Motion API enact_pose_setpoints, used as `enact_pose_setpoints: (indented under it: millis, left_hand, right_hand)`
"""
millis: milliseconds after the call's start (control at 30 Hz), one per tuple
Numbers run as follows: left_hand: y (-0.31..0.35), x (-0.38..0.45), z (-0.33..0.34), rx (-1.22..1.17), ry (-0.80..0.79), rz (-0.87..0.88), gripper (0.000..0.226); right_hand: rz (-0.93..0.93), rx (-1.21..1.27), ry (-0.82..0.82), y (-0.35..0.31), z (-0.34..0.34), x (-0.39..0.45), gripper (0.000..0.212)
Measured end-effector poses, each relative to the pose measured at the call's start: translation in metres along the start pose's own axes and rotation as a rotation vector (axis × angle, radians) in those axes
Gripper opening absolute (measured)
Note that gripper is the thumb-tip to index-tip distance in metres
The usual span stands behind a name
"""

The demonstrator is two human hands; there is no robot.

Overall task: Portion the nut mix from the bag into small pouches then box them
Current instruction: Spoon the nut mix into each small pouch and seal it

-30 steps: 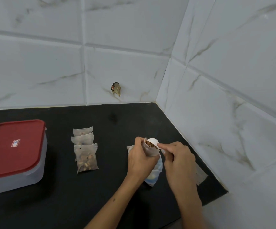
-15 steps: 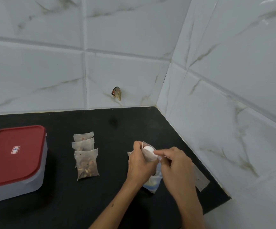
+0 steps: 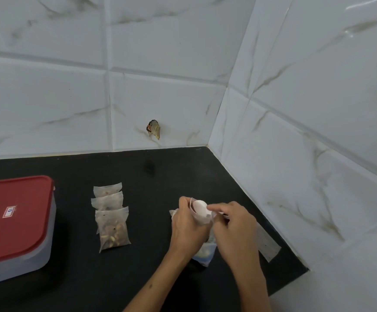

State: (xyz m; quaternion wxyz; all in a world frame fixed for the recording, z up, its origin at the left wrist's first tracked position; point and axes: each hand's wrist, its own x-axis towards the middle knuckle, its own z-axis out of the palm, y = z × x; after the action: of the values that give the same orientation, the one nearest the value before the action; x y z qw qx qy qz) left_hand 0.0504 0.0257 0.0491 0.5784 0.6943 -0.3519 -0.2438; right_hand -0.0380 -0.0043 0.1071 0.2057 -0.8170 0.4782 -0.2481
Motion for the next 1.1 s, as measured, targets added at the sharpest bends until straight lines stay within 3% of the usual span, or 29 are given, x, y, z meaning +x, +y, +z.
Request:
enact_pose_setpoints:
  millis: [133,300,367,500,800,967,1100]
  left_hand:
    - [-0.006,0.001,0.001,0.013,0.001,-0.009,0.040]
    - [-0.011,0.004,-0.004,0.013,0.103,-0.032,0.031]
    - [-0.011,0.005,-0.010,-0.018,0.136,-0.047,0.026]
    - [-0.011,0.006,-0.022,-0.079,0.168,0.006,0.032]
    - [-0.008,0.008,-0.034,-0.121,0.247,0.149,0.034]
    - [-0.017,0.017,-0.048,-0.035,0.223,-0.055,0.037]
    - [-0.036,0.025,-0.045,0.060,0.138,-0.351,0.062]
  right_hand:
    - [0.053,0.042,-0.111,0.003,0.001,0.000,0.024]
    - [0.264,0.664,0.090,0.008,-0.006,-0.005,0.030]
    - [0.368,0.728,0.123,0.017,-0.002,-0.003,0.027]
    - [0.450,0.585,0.117,0.035,0.014,-0.001,0.023]
    - [0.371,0.094,-0.004,0.051,0.058,0.008,0.028]
    - [0.422,-0.030,-0.042,0.051,0.073,0.020,0.029]
    - [0.414,-0.032,-0.061,0.048,0.082,0.029,0.025]
